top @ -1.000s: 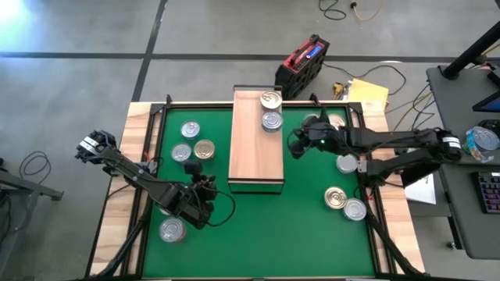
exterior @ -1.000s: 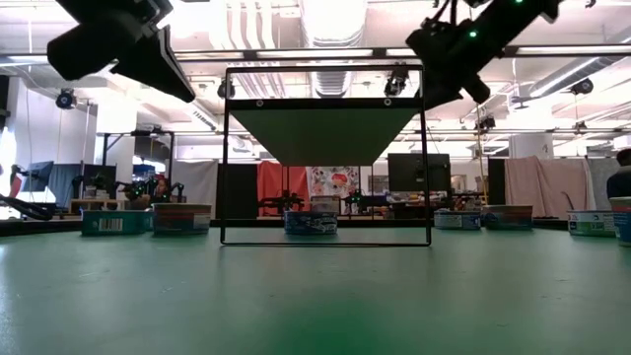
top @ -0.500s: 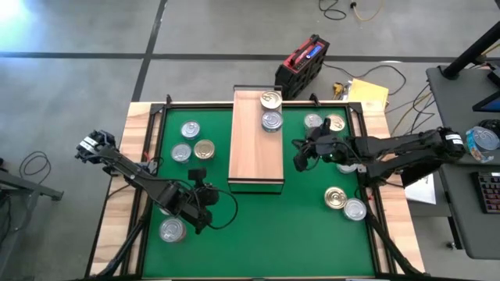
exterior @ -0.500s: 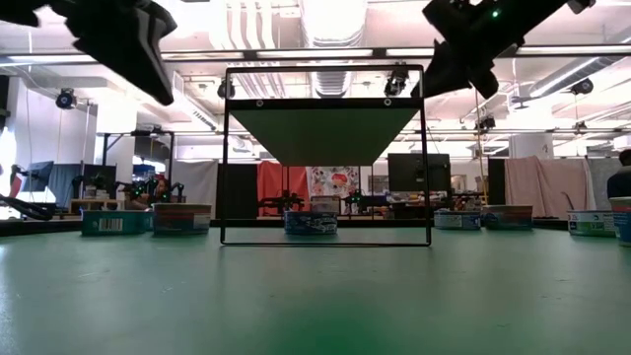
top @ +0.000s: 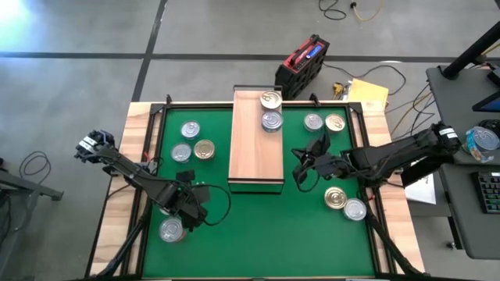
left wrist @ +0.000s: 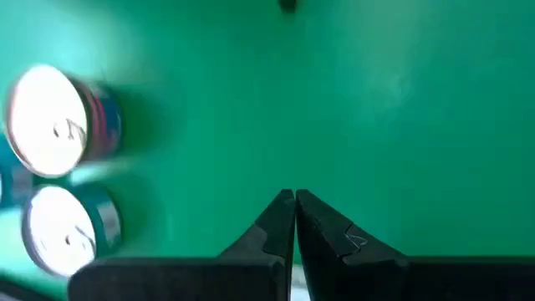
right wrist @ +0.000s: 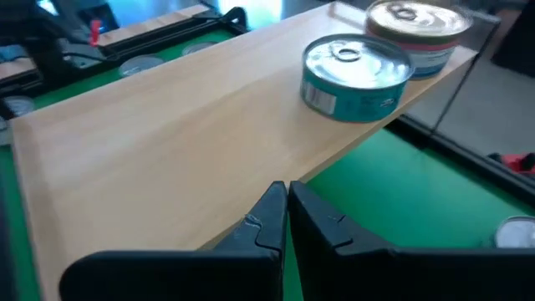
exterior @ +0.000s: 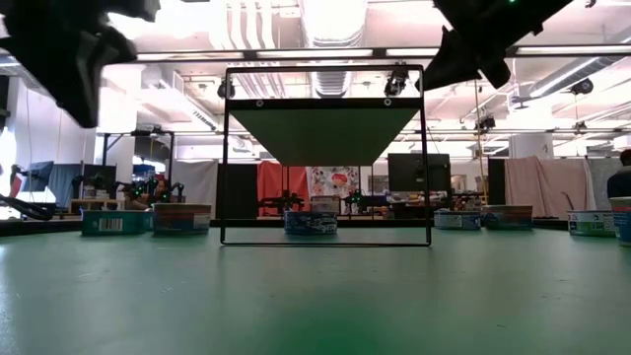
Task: Stack canned seafood by type on shelf
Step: Put the bottom green tuna can on the shelf
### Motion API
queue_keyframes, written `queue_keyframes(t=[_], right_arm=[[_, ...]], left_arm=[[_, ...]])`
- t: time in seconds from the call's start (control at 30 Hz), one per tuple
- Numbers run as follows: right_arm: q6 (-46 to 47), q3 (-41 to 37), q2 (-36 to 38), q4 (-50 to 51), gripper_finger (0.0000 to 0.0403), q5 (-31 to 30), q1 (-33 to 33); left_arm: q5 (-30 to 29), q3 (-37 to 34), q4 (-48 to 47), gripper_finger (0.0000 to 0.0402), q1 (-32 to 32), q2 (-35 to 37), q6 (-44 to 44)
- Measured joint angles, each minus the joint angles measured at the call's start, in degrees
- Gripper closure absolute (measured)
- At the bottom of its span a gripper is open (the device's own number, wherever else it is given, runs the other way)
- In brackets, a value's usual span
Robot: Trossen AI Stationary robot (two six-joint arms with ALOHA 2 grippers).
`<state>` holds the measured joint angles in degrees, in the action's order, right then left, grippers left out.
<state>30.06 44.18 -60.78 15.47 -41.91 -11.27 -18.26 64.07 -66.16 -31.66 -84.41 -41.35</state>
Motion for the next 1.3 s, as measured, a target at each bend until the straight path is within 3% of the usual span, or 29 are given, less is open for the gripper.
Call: queue_keyframes(t=[0.27, 0.5, 0.7, 0.93, 1.1, 1.3], right_arm=[[0.07, 0.0, -1.98, 0.04, 0.0394, -1.72, -0.26], [0.0, 0.0, -3.75, -0.01, 0.0394, -1.69, -0.24], [-0.13, 0.0, -4.27, -0.76, 0.0394, -1.68, -0.24], [-0.28, 0.0, -4.38, -0.84, 0.0394, -1.68, -0.24], [-0.64, 0.0, -4.38, -0.86, 0.0394, -1.7, -0.24], [-0.59, 0.0, -4.38, -1.02, 0.0394, -1.68, -0.24]], left_arm=[[13.45, 0.0, 2.09, 0.0401, -0.18, 0.87, -1.44], [24.94, 0.0, 2.7, 0.0401, -0.46, 1.25, -8.07], [25.37, 0.0, 2.34, 0.0401, -0.61, 1.25, -12.8], [23.01, -3.67, -6.1, 0.0402, -0.66, 1.14, -15.81], [19.02, -7.62, -4.66, 0.0401, -0.25, 1.09, -14.13], [18.6, -11.49, -3.95, 0.0401, 0.46, 1.08, -15.88]])
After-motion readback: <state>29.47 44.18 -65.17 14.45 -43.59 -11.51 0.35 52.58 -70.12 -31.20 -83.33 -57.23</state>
